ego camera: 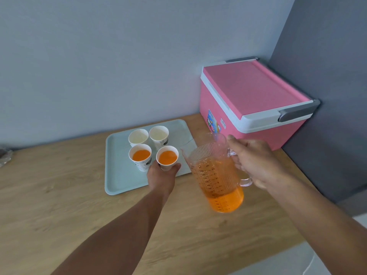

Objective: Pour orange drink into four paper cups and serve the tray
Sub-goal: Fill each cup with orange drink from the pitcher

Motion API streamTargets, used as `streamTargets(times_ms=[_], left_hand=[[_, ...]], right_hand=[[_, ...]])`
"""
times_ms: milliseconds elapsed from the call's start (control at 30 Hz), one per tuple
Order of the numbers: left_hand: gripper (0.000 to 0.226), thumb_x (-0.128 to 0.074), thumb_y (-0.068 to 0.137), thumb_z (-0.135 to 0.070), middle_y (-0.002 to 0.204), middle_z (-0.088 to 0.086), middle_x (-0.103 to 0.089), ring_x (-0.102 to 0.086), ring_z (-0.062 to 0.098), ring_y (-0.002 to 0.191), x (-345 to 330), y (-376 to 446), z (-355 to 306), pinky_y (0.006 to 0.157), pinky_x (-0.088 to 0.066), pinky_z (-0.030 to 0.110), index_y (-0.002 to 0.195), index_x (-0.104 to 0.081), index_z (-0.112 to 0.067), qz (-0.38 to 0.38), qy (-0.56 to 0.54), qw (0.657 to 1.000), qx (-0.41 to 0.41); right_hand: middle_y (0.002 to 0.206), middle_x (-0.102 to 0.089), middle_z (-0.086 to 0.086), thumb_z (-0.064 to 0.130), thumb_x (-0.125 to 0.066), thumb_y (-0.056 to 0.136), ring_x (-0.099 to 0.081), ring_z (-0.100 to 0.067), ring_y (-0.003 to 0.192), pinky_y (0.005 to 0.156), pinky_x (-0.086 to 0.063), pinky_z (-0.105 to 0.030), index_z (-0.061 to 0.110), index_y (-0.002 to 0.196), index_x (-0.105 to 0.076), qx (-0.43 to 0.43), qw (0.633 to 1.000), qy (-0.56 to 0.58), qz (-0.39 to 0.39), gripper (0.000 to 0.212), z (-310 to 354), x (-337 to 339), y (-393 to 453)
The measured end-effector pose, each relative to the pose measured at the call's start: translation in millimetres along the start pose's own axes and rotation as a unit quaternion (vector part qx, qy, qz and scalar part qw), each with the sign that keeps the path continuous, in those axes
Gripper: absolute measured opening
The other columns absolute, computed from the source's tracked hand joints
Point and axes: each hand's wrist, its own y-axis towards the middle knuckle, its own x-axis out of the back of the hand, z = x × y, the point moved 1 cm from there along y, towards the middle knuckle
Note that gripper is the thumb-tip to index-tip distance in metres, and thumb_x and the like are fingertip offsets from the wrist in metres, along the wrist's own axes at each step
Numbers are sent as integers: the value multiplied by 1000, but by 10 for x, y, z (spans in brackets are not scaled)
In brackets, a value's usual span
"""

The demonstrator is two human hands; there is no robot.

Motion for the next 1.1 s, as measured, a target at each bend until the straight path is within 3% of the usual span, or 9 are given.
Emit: streamTargets(times_ms=[100, 233, 333, 400, 500, 633, 867, 1000, 1100], left_hand=[[53, -87, 76, -37, 112, -3, -68, -58, 17, 98, -66, 40, -18, 81, -45, 34, 121, -63, -23, -23, 10, 1000, 19], [52, -87, 75, -38, 109, -2, -68, -58, 19, 96, -129, 67, -35, 81, -46, 34, 119, -64, -22, -46, 23, 998, 26], [56, -87, 76, -37, 106, -3, -64, -57, 20, 96, -160, 66, -59, 82, -46, 35, 123, -63, -21, -62, 16, 997, 33], [56, -88, 74, -37, 106, -2, -65, -59, 22, 97, -173, 66, -68, 82, -47, 35, 122, -63, -21, -72, 8, 997, 38], [56, -89, 72, -40, 108, 0, -68, -62, 24, 99, -180, 80, -90, 82, -48, 36, 119, -65, -21, -84, 4, 995, 45], [60, -90, 71, -42, 110, 4, -68, -60, 24, 95, -201, 118, -152, 82, -50, 37, 119, -62, -20, -99, 3, 993, 67], [66, -90, 70, -45, 114, 7, -69, -59, 24, 94, -244, 177, -195, 82, -51, 40, 123, -62, -17, -108, -6, 988, 108], [65, -90, 70, -44, 113, 6, -69, -58, 24, 92, -262, 167, -210, 80, -48, 38, 122, -62, -16, -113, -17, 987, 117], [65, -89, 72, -44, 113, 6, -68, -57, 24, 92, -264, 161, -218, 79, -47, 38, 123, -61, -16, -105, -13, 987, 120]], right_hand=[[55, -30, 7, 49, -64, 101, -30, -16, 57, 59, -31, -37, -17, 112, -64, 30, 998, 46, 14, 66, -28, 126, 37], [73, -19, -9, 50, -61, 102, -19, -30, 67, 61, -20, -43, -19, 110, -61, 57, 995, 79, 28, 69, -10, 249, 43], [66, -22, -3, 48, -59, 103, -19, -34, 71, 60, -22, -41, -22, 118, -52, 58, 994, 92, 34, 72, -2, 305, 56], [62, -23, 2, 48, -59, 104, -20, -35, 71, 61, -23, -41, -18, 116, -59, 58, 993, 96, 31, 67, -38, 345, 75], [65, -25, 1, 48, -58, 104, -23, -24, 62, 60, -24, -41, 8, 99, -81, 55, 993, 101, 27, 46, -71, 394, 52], [65, -25, 2, 47, -58, 105, -28, -15, 56, 58, -27, -37, 18, 95, -85, 51, 992, 114, 25, 41, -88, 453, 5], [72, -18, -5, 50, -59, 102, -25, -17, 57, 59, -26, -37, 18, 97, -85, 52, 991, 117, 27, 42, -100, 550, -66], [67, -20, -1, 52, -59, 102, -24, -19, 59, 60, -24, -38, 10, 105, -82, 56, 992, 113, 24, 49, -115, 559, -100], [63, -27, 3, 48, -60, 103, -30, -12, 52, 56, -29, -32, 17, 101, -85, 54, 991, 117, 21, 40, -89, 533, -145]])
